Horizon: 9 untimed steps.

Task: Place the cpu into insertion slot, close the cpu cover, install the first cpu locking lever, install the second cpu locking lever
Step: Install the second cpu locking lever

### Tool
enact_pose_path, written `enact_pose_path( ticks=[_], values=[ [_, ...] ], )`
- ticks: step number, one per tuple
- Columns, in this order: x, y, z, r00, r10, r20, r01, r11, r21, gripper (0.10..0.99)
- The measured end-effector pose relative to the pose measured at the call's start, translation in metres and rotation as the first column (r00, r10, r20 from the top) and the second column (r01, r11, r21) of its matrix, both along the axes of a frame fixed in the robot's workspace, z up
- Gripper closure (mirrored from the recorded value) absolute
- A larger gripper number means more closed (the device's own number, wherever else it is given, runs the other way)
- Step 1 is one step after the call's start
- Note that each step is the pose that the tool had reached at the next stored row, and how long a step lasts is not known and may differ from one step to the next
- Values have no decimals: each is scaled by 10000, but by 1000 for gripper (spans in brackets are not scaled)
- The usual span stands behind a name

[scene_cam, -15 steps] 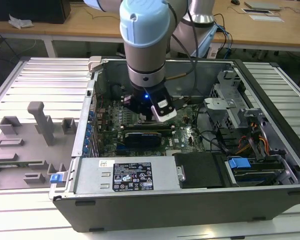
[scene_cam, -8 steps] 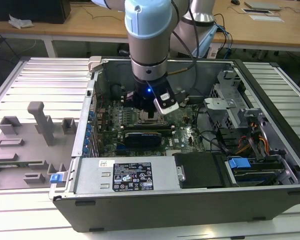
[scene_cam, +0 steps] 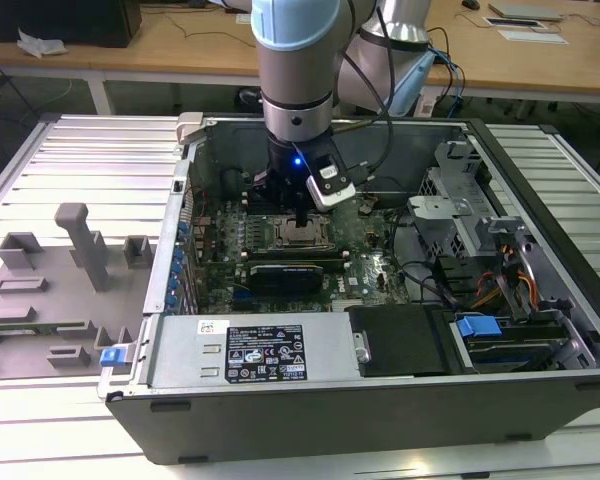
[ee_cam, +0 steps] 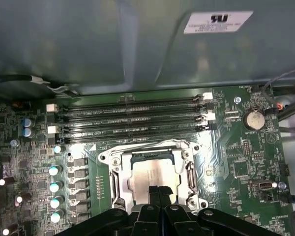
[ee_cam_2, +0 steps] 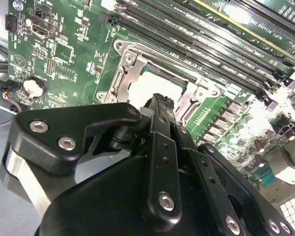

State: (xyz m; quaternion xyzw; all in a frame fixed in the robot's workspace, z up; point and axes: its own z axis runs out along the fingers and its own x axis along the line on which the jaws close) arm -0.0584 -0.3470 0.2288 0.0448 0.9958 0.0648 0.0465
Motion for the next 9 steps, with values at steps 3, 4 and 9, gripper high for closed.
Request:
enact_pose_path(
  ticks=[3,4,9],
  values=[
    [0,0,0,10000,-1,1,1,10000,1,980],
    [0,0,0,10000,-1,1,1,10000,0,980],
    [0,0,0,10000,-1,1,1,10000,-1,980]
  ],
)
